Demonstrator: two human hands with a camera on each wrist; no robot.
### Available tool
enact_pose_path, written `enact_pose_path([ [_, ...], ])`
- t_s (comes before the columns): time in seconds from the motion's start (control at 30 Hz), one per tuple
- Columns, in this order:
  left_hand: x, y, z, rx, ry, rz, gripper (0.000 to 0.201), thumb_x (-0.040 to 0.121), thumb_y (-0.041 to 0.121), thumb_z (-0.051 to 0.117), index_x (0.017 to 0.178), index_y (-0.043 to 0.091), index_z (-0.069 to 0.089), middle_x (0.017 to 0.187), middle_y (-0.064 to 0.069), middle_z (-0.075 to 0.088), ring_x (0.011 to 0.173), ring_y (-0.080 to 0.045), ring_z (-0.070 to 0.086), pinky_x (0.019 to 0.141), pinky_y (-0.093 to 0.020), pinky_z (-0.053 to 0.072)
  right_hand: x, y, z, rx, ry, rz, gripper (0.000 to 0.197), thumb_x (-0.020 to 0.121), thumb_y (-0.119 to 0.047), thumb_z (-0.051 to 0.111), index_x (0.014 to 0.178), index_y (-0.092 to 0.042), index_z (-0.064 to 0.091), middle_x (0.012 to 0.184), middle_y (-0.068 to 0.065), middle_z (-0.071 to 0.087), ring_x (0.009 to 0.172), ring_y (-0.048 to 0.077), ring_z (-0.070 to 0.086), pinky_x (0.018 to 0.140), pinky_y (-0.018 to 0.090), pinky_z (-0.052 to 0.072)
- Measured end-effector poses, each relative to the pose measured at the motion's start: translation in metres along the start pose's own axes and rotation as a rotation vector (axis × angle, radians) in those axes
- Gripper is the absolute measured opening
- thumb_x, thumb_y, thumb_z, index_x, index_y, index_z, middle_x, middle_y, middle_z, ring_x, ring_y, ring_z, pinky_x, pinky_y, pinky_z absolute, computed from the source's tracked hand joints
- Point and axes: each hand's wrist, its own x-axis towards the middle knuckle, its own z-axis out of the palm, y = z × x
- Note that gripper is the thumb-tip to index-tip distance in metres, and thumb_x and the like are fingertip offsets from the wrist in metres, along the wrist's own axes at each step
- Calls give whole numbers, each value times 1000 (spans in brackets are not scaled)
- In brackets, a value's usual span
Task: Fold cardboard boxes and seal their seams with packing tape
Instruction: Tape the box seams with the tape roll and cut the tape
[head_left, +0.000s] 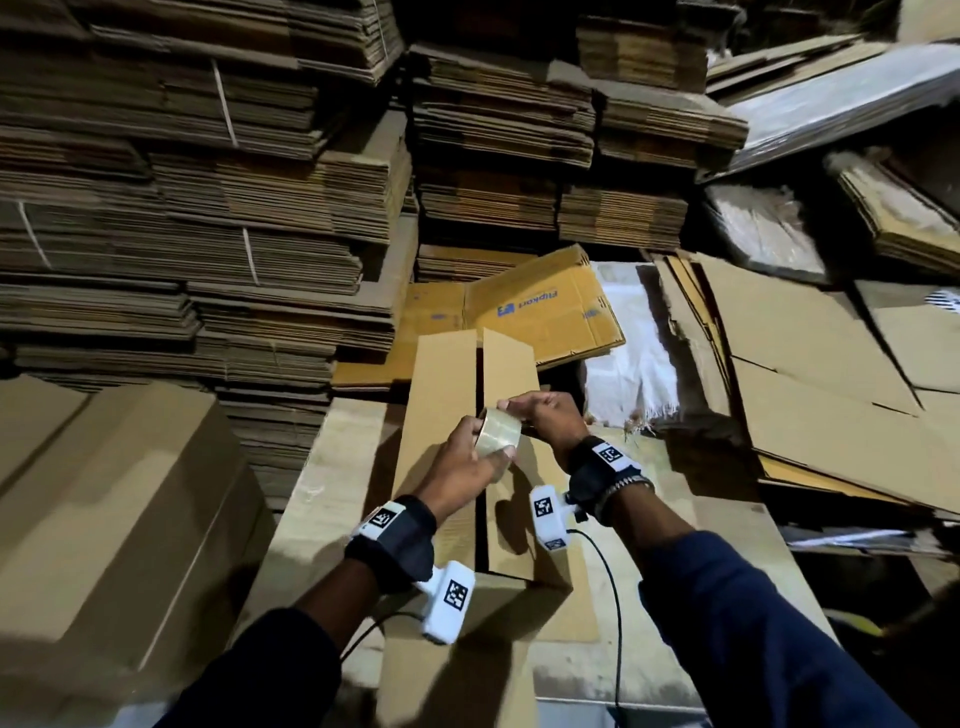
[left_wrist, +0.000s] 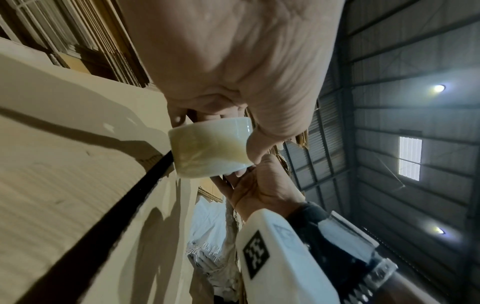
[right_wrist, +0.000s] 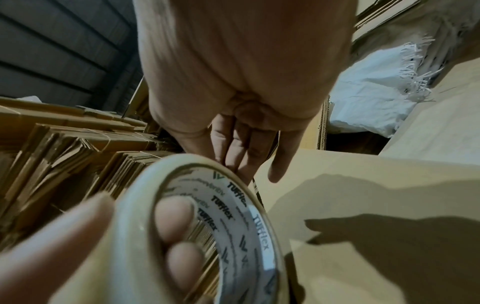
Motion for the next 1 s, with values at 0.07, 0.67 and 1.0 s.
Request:
enact_pose_path([
  [0.07, 0, -9, -5, 25, 9, 17, 34, 95, 36, 74, 122, 29, 55, 112, 5, 75, 100, -16, 72, 80, -31, 59, 6, 8, 8, -40, 29, -17, 15, 88, -3, 79, 83, 6, 69, 76, 8, 74, 68, 15, 68, 65, 27, 56],
  [0.67, 82, -48, -10, -192, 128, -12, 29, 101, 26, 70, 127, 16, 62, 113, -6, 77, 100, -19, 75, 77, -22, 59, 128, 41, 12, -469, -61, 94, 24, 78, -38, 88, 72, -16, 79, 76, 6, 78, 69, 19, 70, 68, 34, 57],
  [1.0, 172, -60, -5, -85, 207, -115, 89, 73, 83, 74, 138, 24, 62, 131, 4, 72, 120, -13, 68, 105, -44, 55, 277, 6, -9, -486, -5, 79, 11, 87, -16, 81, 78, -10, 79, 76, 0, 78, 73, 16, 75, 60, 25, 60],
])
